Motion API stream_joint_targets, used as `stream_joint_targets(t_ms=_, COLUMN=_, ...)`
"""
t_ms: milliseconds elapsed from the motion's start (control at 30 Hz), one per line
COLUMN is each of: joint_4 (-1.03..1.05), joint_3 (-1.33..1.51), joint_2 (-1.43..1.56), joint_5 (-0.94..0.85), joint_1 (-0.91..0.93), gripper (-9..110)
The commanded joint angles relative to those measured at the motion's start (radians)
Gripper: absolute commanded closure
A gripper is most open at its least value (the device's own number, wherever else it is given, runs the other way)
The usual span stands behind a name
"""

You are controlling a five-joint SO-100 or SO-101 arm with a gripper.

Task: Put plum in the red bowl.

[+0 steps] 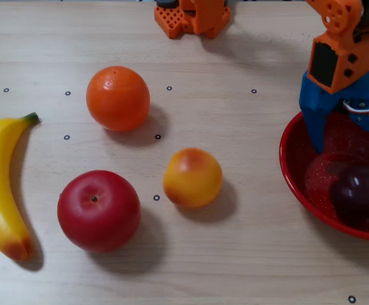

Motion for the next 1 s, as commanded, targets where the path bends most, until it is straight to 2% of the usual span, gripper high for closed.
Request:
stream_joint_targets(t_ms=0, joint_4=0.018, joint_3=-0.115, joint_2=0.101, joint_5=-0.021, joint_1=-0.003, gripper=53)
stream_joint_targets(t_ms=400, joint_4=0.138, joint_3=-0.164, joint_2=0.198, joint_5=-0.014, joint_1=0.021, gripper=55)
stream_joint_targets(t_ms=967, joint_4=0.255, joint_3=-0.161, joint_2=0.341, joint_5=-0.009, joint_1=0.066, gripper=94)
